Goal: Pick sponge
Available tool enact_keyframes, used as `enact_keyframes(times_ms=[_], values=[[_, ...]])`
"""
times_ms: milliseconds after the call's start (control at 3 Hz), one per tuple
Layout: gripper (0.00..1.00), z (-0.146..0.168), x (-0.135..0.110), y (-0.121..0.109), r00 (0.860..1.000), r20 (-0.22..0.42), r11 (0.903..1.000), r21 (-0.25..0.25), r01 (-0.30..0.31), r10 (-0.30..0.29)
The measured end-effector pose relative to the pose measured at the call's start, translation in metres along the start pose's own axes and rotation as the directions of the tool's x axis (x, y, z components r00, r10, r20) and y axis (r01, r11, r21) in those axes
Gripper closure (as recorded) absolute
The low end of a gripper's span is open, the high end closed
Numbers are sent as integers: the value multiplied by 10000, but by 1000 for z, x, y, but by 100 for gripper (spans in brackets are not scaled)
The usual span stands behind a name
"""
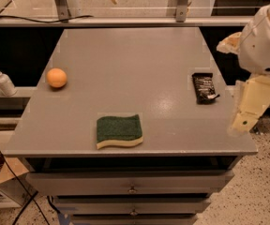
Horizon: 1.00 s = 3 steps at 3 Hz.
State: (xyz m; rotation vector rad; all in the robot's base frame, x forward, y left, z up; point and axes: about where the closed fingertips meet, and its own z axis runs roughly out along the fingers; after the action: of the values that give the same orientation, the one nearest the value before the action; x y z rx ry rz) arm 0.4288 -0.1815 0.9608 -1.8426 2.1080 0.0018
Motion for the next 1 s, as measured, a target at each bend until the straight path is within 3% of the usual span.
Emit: enact_keyframes(times_ms=[333,667,1000], values=[[0,29,-38,28,9925,967,9934,-795,825,-747],[0,32,-44,34,9903,1132,9911,-958,919,-809],[0,31,-40,34,9933,1040,9930,-1010,617,-512]])
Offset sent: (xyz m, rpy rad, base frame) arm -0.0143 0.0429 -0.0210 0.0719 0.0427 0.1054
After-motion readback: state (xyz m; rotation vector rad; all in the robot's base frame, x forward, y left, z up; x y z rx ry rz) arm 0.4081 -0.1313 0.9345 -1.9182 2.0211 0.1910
